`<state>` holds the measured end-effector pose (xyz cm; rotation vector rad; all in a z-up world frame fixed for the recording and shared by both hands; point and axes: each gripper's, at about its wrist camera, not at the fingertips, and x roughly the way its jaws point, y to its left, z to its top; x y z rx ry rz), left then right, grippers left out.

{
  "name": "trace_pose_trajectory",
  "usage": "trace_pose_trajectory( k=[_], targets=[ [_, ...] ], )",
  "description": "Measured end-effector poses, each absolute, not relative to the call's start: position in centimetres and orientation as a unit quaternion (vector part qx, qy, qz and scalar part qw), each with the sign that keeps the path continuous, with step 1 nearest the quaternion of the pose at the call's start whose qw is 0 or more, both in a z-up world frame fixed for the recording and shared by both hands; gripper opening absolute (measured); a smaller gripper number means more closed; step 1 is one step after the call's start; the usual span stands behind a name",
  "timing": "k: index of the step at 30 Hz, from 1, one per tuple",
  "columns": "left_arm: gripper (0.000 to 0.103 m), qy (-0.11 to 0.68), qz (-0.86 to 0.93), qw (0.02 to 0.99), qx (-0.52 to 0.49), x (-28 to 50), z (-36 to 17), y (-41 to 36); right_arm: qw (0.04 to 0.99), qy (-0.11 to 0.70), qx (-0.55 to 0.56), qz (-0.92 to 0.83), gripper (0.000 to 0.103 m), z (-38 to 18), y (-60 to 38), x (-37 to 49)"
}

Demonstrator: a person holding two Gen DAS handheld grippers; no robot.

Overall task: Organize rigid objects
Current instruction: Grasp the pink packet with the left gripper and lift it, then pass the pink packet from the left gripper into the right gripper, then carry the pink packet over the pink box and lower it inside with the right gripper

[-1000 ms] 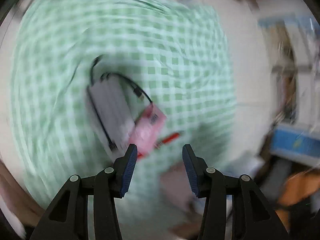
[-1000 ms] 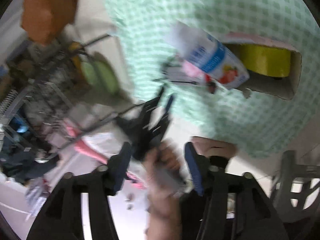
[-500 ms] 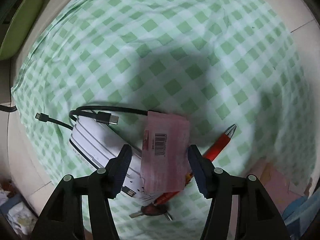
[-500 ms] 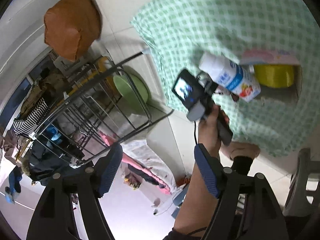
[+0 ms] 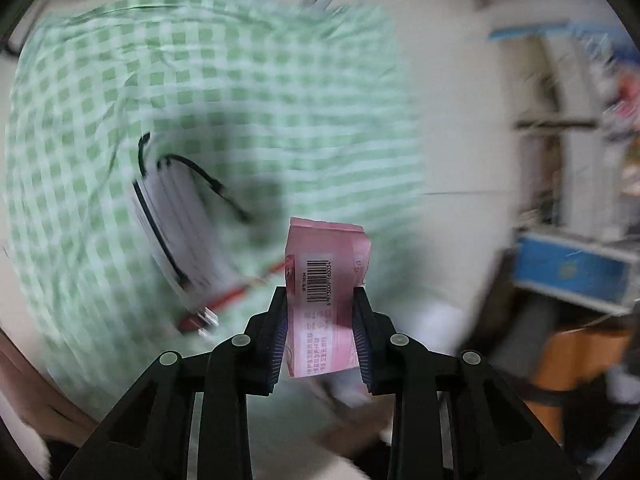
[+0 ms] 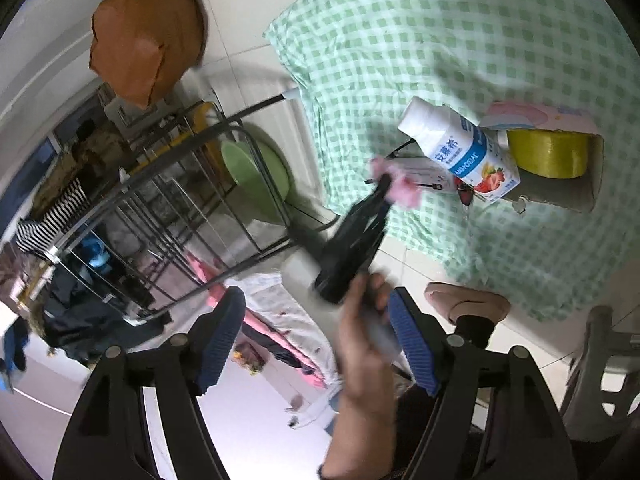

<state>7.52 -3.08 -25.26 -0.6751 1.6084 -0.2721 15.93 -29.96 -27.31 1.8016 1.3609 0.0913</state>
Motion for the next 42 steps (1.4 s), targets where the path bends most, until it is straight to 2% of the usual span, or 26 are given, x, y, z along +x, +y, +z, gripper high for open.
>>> trace_pose_trajectory(
  k=[3, 7, 10, 16, 21, 25, 33, 42],
  targets=[
    [0.028, 0.677, -0.164, 0.609, -0.38, 5.4, -21.6, -2.2, 0.423, 0.565, 0.707, 0.044, 0.076, -27.9, -28.6, 16.0],
    [0.028, 0.647, -0.204, 0.595, -0.432, 2.8, -17.6, -1.8, 0.418, 0.586, 0.691, 0.069, 0.075, -28.2, -26.4, 16.0],
    [0.028, 0.63, -0.222, 0.584, -0.462, 1.1, -16.7, -1.9, 0.427, 0.592, 0.676, 0.104, 0.069, -27.6, -24.8, 16.4],
    [0.028, 0.645, -0.222, 0.554, -0.478, 0.4, -20.0, 0.7, 0.508, 0.624, 0.574, 0.152, 0.061, -25.7, -22.7, 17.8],
    [0.028, 0.662, -0.224, 0.55, -0.457, 2.5, -18.8, 0.3, 0.551, 0.656, 0.492, 0.156, 0.049, -25.8, -21.5, 18.6],
    [0.028, 0.668, -0.224, 0.548, -0.451, 2.9, -17.7, 0.3, 0.549, 0.661, 0.488, 0.156, 0.044, -26.6, -21.2, 18.8],
    [0.028, 0.676, -0.213, 0.53, -0.466, 2.8, -18.1, 0.3, 0.566, 0.662, 0.466, 0.154, 0.023, -26.2, -20.9, 19.4],
    [0.031, 0.673, -0.109, 0.502, -0.533, 2.2, -20.2, 4.1, 0.563, 0.656, 0.483, 0.138, 0.02, -26.6, -21.8, 19.1]
  ],
)
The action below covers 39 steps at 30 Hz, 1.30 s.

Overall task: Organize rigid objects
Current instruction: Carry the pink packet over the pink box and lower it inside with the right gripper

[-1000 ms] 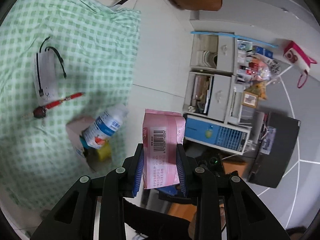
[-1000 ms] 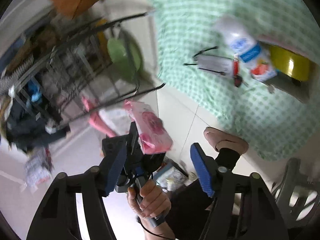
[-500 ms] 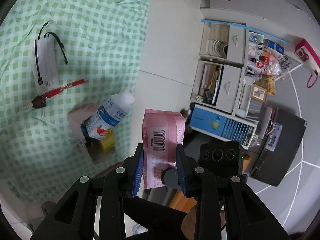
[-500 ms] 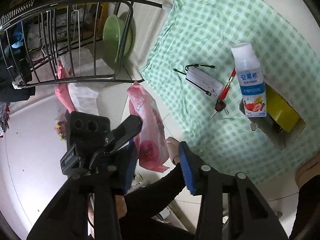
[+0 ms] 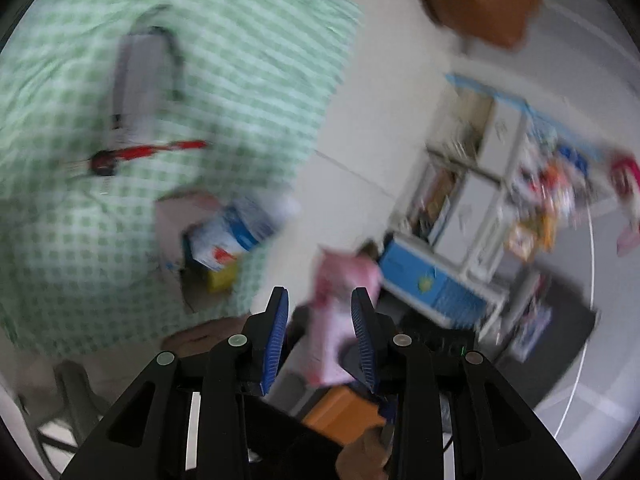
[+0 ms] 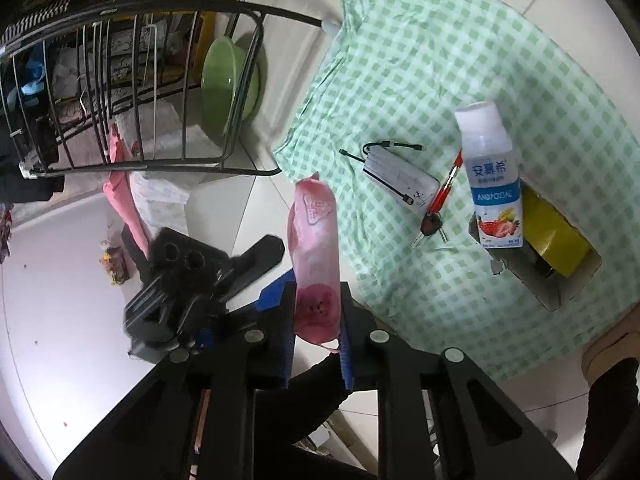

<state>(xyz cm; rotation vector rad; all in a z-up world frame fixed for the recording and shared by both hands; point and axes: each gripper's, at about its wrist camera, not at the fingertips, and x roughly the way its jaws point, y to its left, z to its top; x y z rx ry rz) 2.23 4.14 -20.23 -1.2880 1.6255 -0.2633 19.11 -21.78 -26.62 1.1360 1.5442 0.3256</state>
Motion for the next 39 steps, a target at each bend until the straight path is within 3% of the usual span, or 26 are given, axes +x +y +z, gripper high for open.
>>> trace_pose_trajectory(
  k=[3, 6, 39],
  targets=[
    [0.04, 0.664, -0.032, 0.508, -0.547, 1.5, -21.4, 7.0, 0.551, 0.651, 0.505, 0.131, 0.02, -27.0, -22.5, 18.9],
    [0.043, 0.655, 0.057, 0.504, -0.56, 0.0, -22.6, 9.7, 0.544, 0.647, 0.519, 0.125, 0.02, -27.2, -23.3, 18.6],
    [0.043, 0.683, 0.067, 0.494, -0.534, 0.7, -24.7, 7.5, 0.499, 0.686, 0.525, 0.065, 0.02, -32.4, -27.8, 14.7]
  ],
)
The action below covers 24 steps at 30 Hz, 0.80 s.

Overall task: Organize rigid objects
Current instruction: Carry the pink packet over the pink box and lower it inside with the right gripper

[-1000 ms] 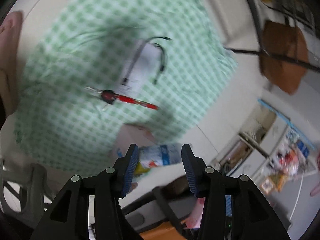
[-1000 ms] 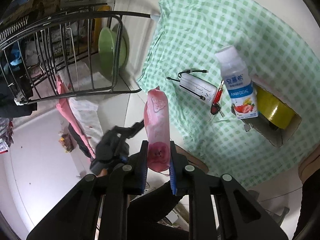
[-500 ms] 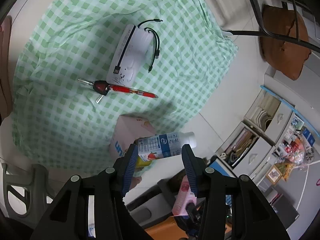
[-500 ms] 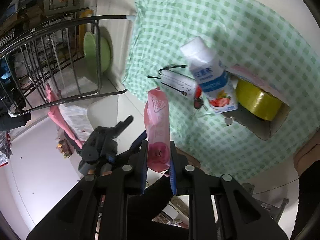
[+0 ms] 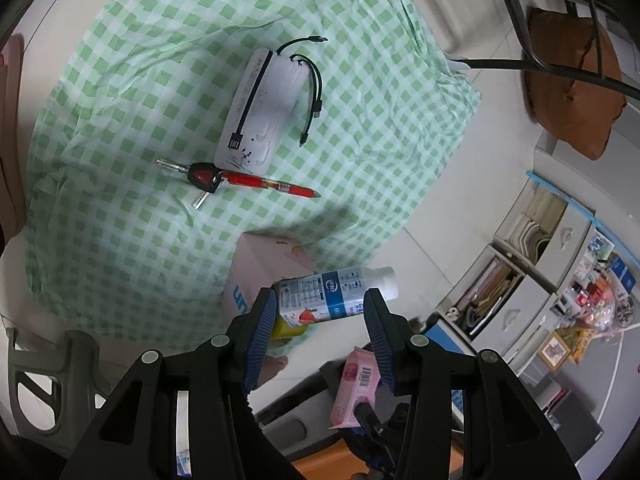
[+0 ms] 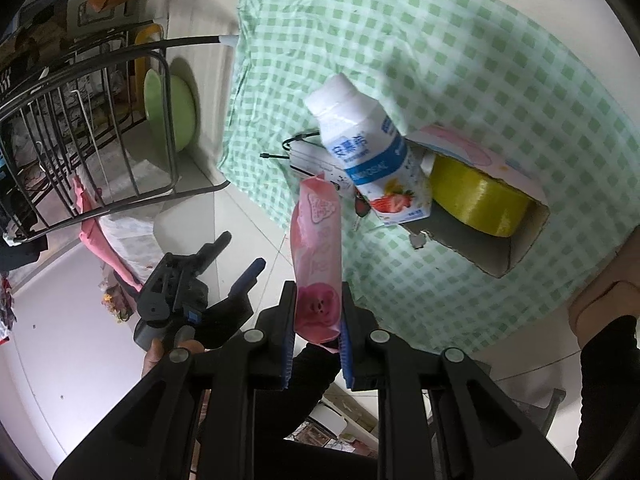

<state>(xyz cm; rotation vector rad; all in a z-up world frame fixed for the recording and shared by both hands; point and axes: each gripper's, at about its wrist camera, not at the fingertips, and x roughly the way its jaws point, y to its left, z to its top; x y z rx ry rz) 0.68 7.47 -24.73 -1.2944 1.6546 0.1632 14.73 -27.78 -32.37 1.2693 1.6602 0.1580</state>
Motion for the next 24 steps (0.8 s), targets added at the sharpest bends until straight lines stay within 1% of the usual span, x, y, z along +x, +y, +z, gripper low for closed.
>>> trace_pose_trajectory(
  k=[24],
  targets=[
    [0.043, 0.68, 0.069, 0.493, -0.538, 0.75, -24.89, 7.47, 0.487, 0.688, 0.535, 0.055, 0.021, -33.22, -28.79, 13.69]
  ],
)
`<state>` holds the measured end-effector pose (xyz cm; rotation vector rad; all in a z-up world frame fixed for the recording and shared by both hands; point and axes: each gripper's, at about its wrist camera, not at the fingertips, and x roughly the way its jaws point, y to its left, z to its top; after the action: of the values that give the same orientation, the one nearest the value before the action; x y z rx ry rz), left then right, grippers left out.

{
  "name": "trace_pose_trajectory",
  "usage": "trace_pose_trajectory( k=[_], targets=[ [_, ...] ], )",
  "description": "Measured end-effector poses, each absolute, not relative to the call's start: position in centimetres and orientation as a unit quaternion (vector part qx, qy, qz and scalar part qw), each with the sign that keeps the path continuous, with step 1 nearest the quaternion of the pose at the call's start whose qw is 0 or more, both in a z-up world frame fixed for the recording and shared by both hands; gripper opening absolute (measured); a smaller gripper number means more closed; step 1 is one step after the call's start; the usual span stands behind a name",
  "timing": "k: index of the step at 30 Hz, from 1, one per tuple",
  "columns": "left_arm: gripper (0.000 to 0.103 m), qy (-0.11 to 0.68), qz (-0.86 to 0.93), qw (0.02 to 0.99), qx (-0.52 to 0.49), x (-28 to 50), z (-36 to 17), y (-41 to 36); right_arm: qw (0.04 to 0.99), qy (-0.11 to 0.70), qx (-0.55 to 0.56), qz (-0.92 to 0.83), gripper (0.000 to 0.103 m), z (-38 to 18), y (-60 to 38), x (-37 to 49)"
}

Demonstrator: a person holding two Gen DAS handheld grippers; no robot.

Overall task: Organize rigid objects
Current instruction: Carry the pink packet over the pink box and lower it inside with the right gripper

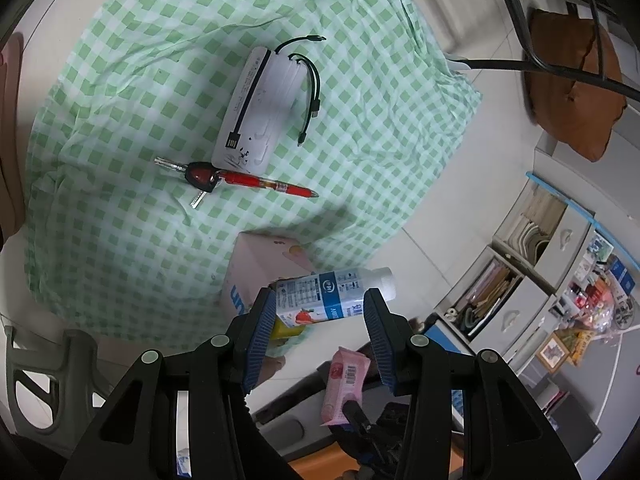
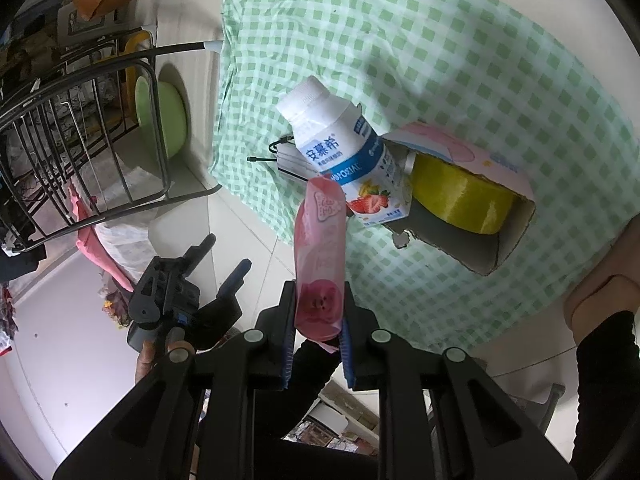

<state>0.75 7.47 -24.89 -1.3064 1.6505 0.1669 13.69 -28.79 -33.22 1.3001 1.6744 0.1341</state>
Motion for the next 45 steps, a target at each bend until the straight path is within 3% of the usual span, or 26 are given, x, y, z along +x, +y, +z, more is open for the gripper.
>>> trace_pose_trajectory(
  k=[18, 27, 34, 37, 39, 45],
  targets=[
    [0.043, 0.676, 0.063, 0.491, -0.546, 0.6, -24.6, 7.5, 0.45, 0.788, 0.417, 0.039, 0.021, -39.0, -28.1, 10.4],
    [0.044, 0.672, 0.062, 0.493, -0.549, 0.1, -24.3, 8.4, 0.478, 0.808, 0.341, 0.04, 0.022, -39.1, -27.6, 11.6],
    [0.05, 0.671, 0.066, 0.492, -0.551, -0.2, -24.1, 9.2, 0.51, 0.806, 0.299, 0.029, 0.023, -38.4, -27.4, 13.0],
    [0.05, 0.67, 0.062, 0.491, -0.553, -0.3, -24.0, 9.2, 0.545, 0.802, 0.24, 0.036, 0.018, -37.5, -26.3, 14.0],
    [0.05, 0.669, 0.06, 0.492, -0.554, -0.3, -23.9, 9.4, 0.566, 0.799, 0.198, 0.047, 0.008, -36.8, -25.3, 14.6],
    [0.05, 0.667, 0.06, 0.491, -0.557, -0.5, -23.8, 9.8, 0.62, 0.779, 0.075, 0.065, 0.006, -34.4, -22.2, 15.9]
  ],
)
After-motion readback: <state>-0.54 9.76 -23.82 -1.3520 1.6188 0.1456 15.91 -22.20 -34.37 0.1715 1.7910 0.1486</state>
